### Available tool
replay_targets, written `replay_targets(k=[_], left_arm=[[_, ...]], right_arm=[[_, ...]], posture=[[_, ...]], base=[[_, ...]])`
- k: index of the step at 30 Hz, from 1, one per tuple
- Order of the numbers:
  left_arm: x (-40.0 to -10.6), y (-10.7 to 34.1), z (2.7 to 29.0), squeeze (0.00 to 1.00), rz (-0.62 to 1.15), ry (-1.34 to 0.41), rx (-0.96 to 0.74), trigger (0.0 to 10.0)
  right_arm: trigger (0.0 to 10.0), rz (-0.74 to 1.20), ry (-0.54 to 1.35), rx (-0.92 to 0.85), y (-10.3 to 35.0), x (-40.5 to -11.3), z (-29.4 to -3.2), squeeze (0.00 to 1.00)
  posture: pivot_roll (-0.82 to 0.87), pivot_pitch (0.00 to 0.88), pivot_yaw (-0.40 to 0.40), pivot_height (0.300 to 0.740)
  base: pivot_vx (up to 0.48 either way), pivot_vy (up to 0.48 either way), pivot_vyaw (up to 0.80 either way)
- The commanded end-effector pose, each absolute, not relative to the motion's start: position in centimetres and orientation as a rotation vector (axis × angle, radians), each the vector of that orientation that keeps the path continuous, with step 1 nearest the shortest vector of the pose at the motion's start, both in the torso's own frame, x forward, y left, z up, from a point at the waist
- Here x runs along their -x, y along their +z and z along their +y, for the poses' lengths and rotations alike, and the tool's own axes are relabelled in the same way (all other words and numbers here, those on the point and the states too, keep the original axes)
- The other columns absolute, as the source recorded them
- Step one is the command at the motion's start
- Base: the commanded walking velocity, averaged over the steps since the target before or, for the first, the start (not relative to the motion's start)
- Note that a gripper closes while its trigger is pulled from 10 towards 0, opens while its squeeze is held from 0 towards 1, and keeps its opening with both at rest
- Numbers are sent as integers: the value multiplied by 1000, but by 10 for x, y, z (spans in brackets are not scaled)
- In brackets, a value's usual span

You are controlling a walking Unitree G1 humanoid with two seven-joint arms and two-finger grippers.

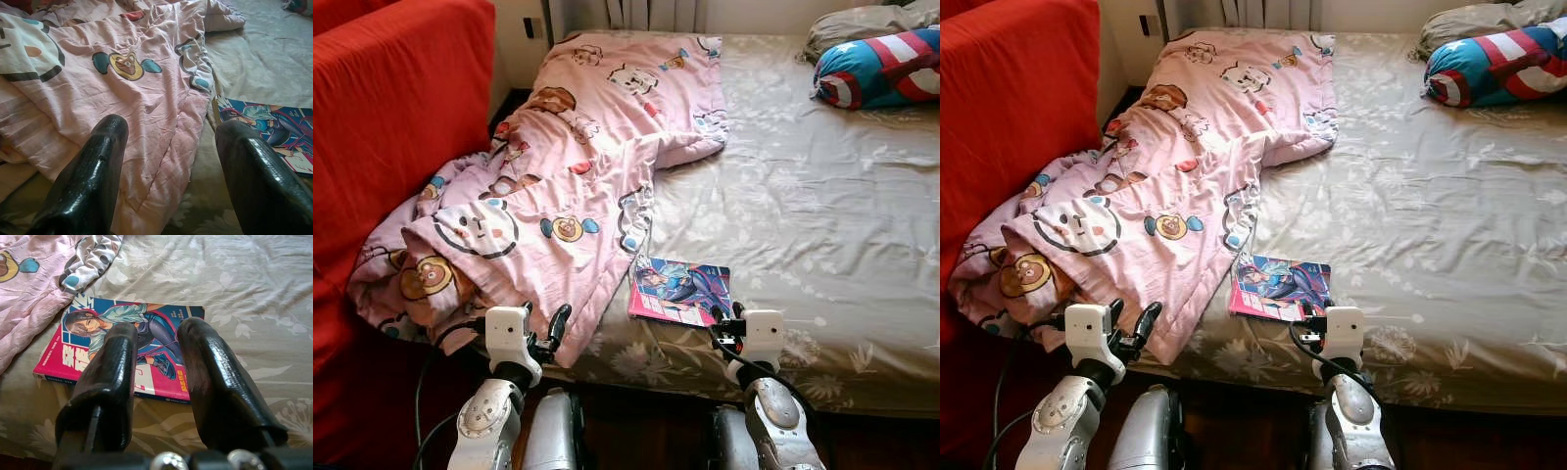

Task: Clean up the room

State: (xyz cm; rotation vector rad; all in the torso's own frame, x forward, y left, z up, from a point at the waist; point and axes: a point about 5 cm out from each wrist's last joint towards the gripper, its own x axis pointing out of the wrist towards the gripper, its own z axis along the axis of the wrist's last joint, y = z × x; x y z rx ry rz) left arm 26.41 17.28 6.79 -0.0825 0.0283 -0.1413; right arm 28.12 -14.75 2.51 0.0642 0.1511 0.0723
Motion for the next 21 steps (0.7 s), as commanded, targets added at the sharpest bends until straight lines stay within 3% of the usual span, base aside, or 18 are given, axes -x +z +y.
replay_targets(k=[1,9,21], left_arm=[[-263,68,174,0,36,-142,80,10000],[-264,67,173,0,39,-142,81,10000],[-264,69,174,0,34,-142,79,10000]], right_arm=[[10000,157,79,-59,23,-280,-147,0],[10000,148,92,-52,24,-280,-145,0],[10000,149,80,-67,23,-280,-145,0]], posture=[[-7,178,19,609],[-5,179,18,609],[-5,180,22,609]], base=[[251,0,0],[253,0,319],[257,0,0]])
